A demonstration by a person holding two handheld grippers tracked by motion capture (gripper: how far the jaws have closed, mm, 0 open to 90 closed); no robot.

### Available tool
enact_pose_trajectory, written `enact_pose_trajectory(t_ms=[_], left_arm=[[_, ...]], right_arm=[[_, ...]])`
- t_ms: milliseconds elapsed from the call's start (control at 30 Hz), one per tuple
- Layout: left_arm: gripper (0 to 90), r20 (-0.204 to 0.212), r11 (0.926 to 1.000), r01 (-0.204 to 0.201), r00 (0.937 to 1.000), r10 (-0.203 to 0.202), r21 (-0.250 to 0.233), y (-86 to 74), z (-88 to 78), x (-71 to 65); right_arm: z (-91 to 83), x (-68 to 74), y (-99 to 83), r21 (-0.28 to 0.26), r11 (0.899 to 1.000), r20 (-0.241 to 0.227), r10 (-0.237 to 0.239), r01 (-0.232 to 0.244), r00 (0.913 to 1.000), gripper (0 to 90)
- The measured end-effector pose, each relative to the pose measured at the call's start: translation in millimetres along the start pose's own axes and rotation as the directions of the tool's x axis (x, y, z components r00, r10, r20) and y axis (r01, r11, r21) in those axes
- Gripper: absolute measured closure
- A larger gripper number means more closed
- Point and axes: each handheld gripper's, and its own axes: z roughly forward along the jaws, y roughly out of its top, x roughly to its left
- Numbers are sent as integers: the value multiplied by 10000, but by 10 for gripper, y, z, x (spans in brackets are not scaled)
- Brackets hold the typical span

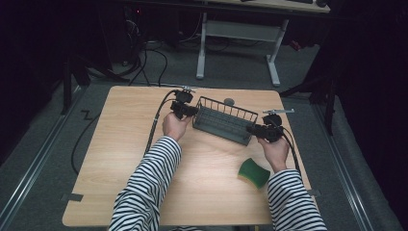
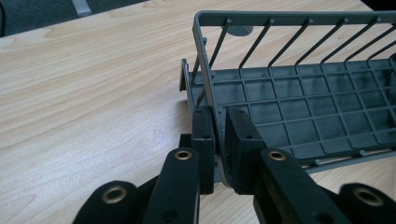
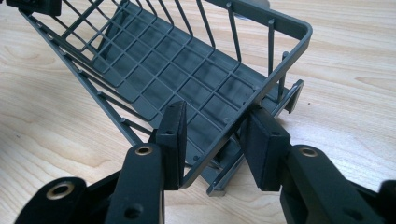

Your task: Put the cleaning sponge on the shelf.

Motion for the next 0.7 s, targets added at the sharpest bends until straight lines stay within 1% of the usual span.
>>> enact_pose_trajectory(t_ms=[33,67,100,133,167,200,267,300,367,400,433,467,533,600,700], left_arm=[[827,-73,10000,-75,9999,76,42,-3,-8,-5],[827,-124,9999,-120,9998,121,80,-8,-19,-8],[827,-137,9999,-103,9999,105,135,-26,-46,0],[827,-137,9999,-103,9999,105,135,-26,-46,0],[826,-123,9998,-97,9999,99,174,-38,-62,8],[826,-127,9997,-129,9998,132,224,-49,-79,12],[825,-189,9992,-212,9996,219,343,-72,-118,8],[824,-256,9986,-294,9992,305,432,-99,-156,6],[824,-258,9982,-317,9991,331,512,-113,-179,12],[824,-244,9983,-245,9994,258,534,-152,-223,23],[825,-244,9983,-245,9994,258,534,-152,-223,23],[825,-149,9987,-106,9998,113,501,-205,-271,43],[824,-44,9987,26,10000,-24,507,-259,-326,63],[823,-49,9988,59,10000,-56,480,-289,-353,69],[823,-33,9987,203,9998,-202,471,-371,-435,89]], right_arm=[[1,17,10,133,9999,-40,-8,9,10000,621],[1,17,10,133,9999,-40,-8,9,10000,621],[-4,44,15,296,9996,-102,-9,12,9999,619],[-4,44,15,296,9996,-102,-9,12,9999,619],[-7,66,12,420,9991,-241,-30,40,9997,616],[-7,66,12,420,9991,-241,-30,40,9997,616],[-15,112,2,570,9983,-380,-123,145,9992,614],[-19,132,-2,643,9978,-434,-97,125,9990,612],[-23,167,-14,738,9970,-573,-183,225,9982,607],[-29,192,-22,812,9964,-619,-179,229,9979,606],[-33,215,-30,856,9959,-659,-227,283,9976,605],[-37,235,-37,882,9954,-719,-317,380,9969,604],[-45,279,-53,981,9944,-837,-315,397,9960,602],[-47,297,-61,992,9940,-913,-371,462,9951,601],[-55,373,-84,1106,9924,-1030,-428,542,9938,600]])
